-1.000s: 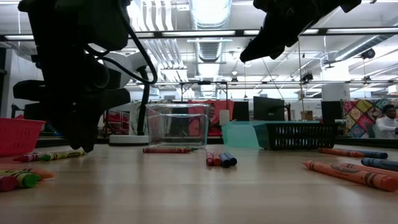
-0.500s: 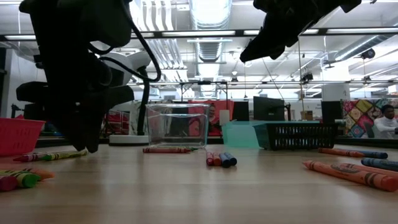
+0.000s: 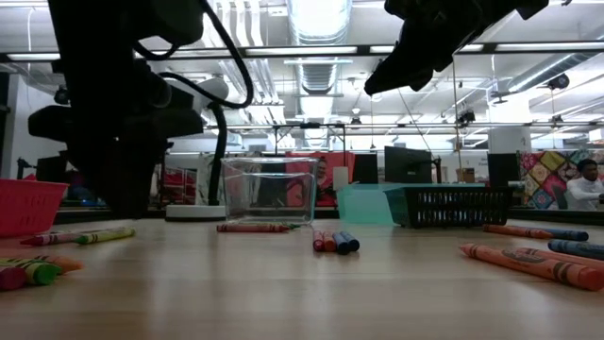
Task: Sort crayons
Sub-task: Put the green crayon into the orange bin
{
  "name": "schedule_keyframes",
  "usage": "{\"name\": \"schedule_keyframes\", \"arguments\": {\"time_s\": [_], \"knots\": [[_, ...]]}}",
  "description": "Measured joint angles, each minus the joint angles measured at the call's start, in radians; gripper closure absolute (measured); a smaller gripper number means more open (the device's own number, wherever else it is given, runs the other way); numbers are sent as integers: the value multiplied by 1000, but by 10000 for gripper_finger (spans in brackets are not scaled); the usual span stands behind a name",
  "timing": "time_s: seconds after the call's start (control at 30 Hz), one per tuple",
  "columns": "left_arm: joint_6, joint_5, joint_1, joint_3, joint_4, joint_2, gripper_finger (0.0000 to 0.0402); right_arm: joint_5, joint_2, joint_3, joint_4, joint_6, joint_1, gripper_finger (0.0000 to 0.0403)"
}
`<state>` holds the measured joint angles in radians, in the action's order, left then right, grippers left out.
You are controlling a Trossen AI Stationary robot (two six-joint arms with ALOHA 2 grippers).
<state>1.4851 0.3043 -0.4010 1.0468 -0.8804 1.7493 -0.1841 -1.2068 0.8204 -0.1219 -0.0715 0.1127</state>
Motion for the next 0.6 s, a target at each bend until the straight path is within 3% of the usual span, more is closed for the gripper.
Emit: {"name": "schedule_keyframes", "arguments": {"time_s": [0.6], "knots": [[43,31,-6,-18,7,74,281,0,0,0,0,0,0,340]]}}
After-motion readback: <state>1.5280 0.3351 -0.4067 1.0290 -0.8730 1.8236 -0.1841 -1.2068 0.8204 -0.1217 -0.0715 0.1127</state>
